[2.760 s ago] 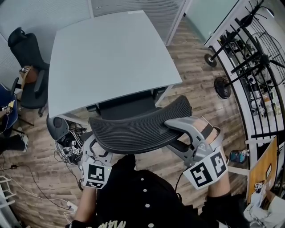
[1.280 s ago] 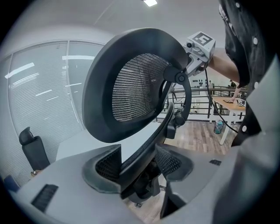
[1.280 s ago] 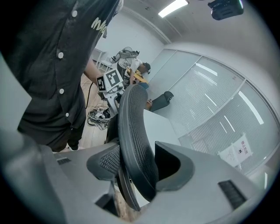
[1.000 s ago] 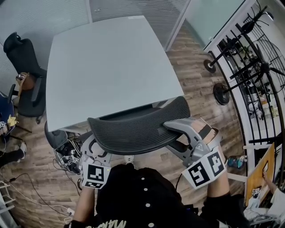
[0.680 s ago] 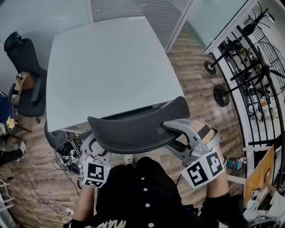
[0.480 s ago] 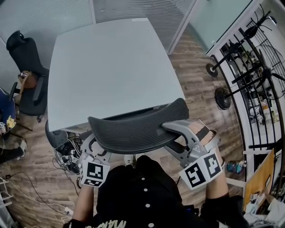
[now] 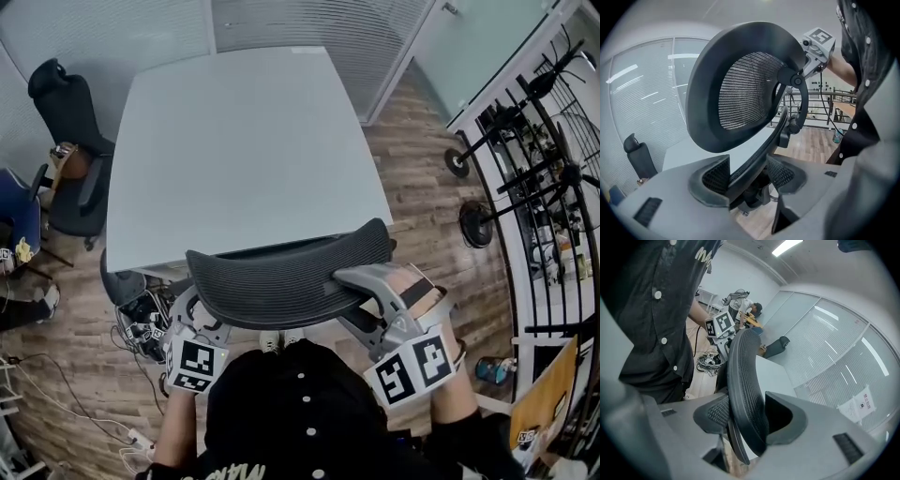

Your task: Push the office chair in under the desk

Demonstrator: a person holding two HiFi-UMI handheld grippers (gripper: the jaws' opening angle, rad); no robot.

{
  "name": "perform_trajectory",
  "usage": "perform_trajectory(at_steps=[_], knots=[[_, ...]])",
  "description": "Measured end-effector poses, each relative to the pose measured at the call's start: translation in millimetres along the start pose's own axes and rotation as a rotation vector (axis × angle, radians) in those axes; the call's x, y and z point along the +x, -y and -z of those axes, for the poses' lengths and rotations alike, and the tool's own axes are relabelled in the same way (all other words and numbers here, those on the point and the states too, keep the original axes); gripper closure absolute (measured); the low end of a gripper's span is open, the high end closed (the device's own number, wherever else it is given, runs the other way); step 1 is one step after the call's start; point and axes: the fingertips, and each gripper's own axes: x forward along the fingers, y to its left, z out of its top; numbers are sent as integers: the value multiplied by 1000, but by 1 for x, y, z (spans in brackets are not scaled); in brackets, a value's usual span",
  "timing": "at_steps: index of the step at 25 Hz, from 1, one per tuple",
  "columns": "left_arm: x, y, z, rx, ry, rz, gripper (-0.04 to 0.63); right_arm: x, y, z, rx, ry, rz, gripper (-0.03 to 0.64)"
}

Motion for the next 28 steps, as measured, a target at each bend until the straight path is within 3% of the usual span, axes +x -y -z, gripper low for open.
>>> perform_trajectory(at_steps=[11, 17, 23, 28], knots=[[-1, 2, 1, 22, -30, 8, 337, -1, -2, 2, -19, 7, 4, 394], [-19, -6, -3, 25, -13, -30, 341, -5, -1, 3, -11, 36, 45, 390], [-50, -15, -13, 14, 52, -83, 396, -13, -1, 5, 61, 65, 78, 392], [-76, -30, -25, -38, 141, -175, 493, -28, 0, 10, 176, 131, 111, 408]])
